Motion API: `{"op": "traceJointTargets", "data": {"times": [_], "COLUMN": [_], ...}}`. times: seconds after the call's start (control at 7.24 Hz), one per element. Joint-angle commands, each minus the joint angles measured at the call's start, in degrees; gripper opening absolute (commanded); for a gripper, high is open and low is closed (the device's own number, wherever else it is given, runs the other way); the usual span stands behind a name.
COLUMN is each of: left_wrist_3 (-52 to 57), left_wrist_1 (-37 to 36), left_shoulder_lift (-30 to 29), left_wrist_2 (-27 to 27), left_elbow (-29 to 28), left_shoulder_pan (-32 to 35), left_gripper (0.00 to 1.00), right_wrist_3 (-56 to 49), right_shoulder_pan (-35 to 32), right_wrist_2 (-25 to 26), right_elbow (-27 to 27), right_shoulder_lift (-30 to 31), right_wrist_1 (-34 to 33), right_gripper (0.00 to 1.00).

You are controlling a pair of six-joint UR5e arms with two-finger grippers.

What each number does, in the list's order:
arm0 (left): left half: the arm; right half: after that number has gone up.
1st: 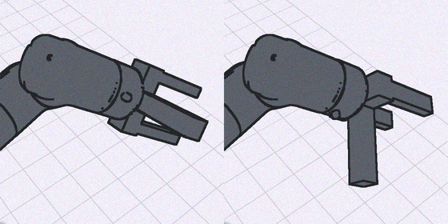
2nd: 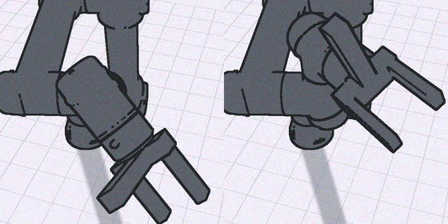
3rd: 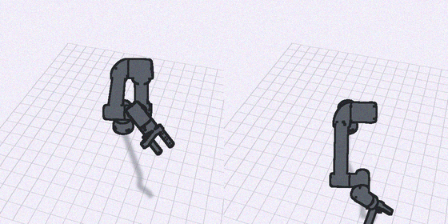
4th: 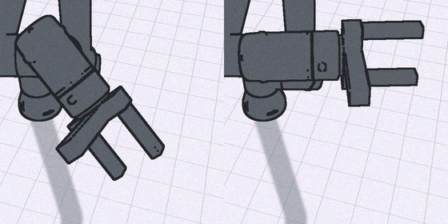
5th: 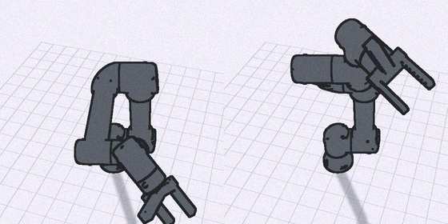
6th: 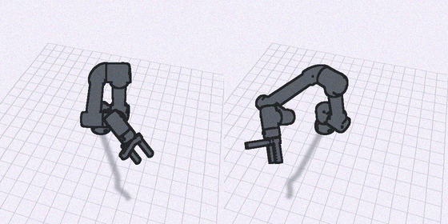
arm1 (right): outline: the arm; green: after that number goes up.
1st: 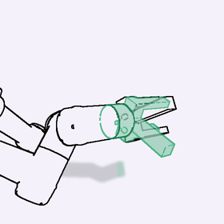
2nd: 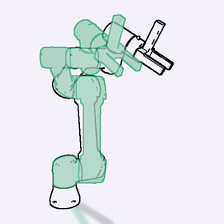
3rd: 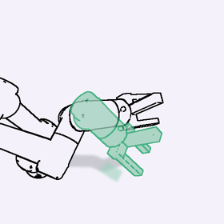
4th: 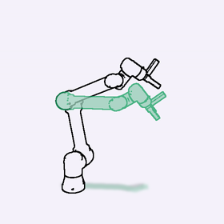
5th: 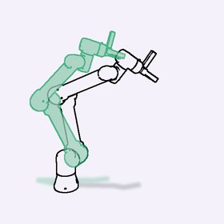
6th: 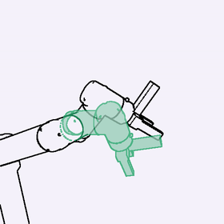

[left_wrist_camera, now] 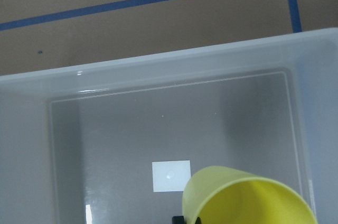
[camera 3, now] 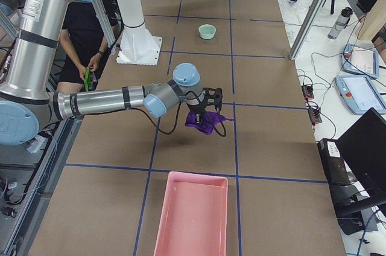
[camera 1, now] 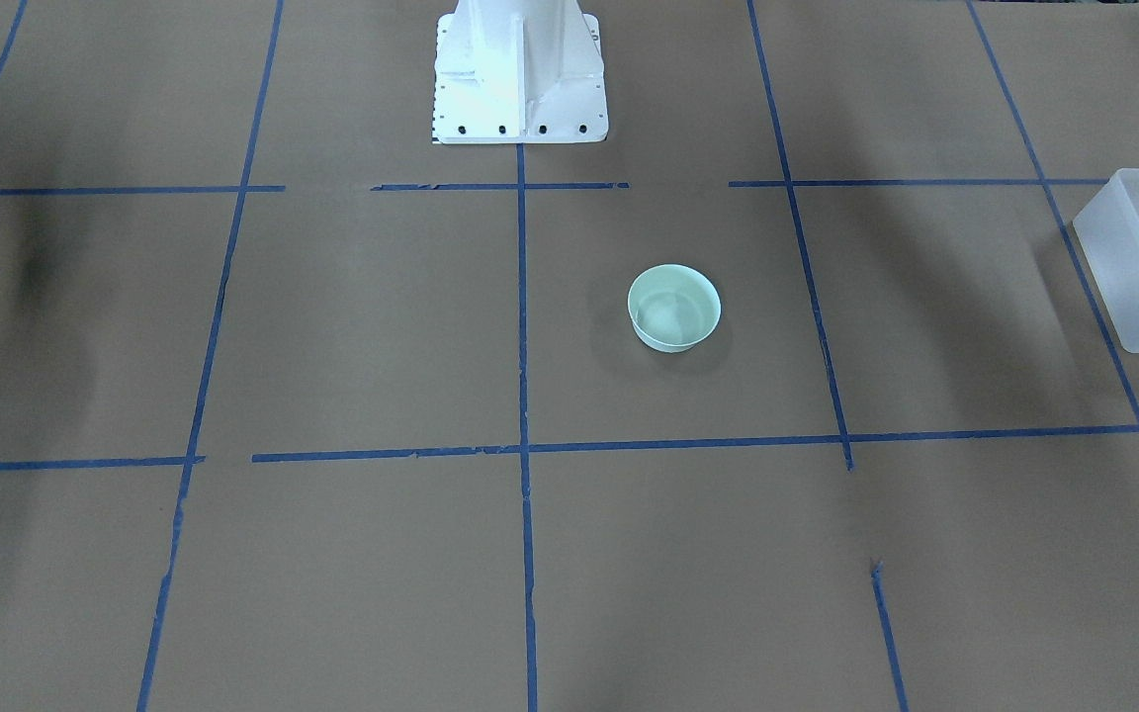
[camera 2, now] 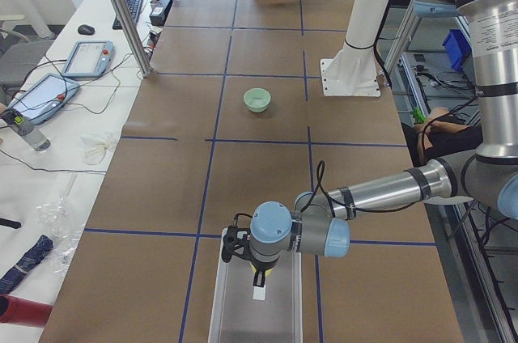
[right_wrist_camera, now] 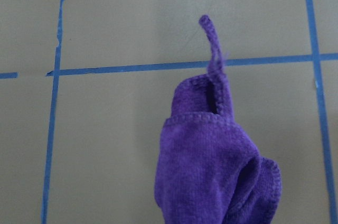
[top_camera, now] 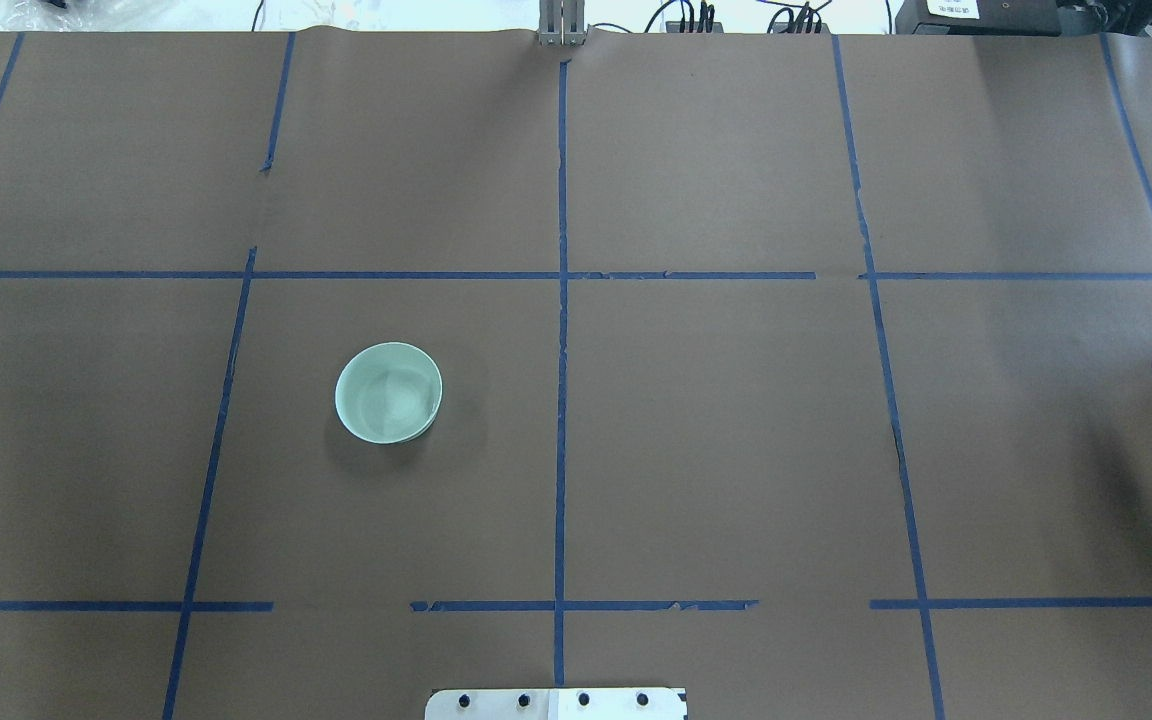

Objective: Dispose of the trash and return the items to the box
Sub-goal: 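Drop the cup into the clear bin while the right gripper carries the cloth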

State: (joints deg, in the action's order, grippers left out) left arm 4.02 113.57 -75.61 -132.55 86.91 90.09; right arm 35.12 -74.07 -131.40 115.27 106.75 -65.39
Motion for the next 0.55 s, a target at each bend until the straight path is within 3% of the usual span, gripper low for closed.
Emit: {"op": "traceJointTargets", "data": {"times": [0.0,0.41], "left_wrist_3": [-0.8,-1.1], "left_wrist_1": [0.3,0.4], "left_shoulder_lift": [-0.1,-0.1], "left_wrist_2": [-3.5,-3.9], "left_elbow": [-0.3,-1.1], "left_shoulder_pan": [-3.0,-5.0], "left_gripper": [0.0,0.0], "right_wrist_3": [-14.7,-20.4], "right_shoulder_pan": [-7.4,-10.8], "right_wrist_2": [0.1,0.4], "right_elbow": [2.0,2.0], "right_shoulder_lift": [-0.1,-0.2], "right_wrist_1": [-9.5,-12.2], "right_gripper": [0.0,0.0]}}
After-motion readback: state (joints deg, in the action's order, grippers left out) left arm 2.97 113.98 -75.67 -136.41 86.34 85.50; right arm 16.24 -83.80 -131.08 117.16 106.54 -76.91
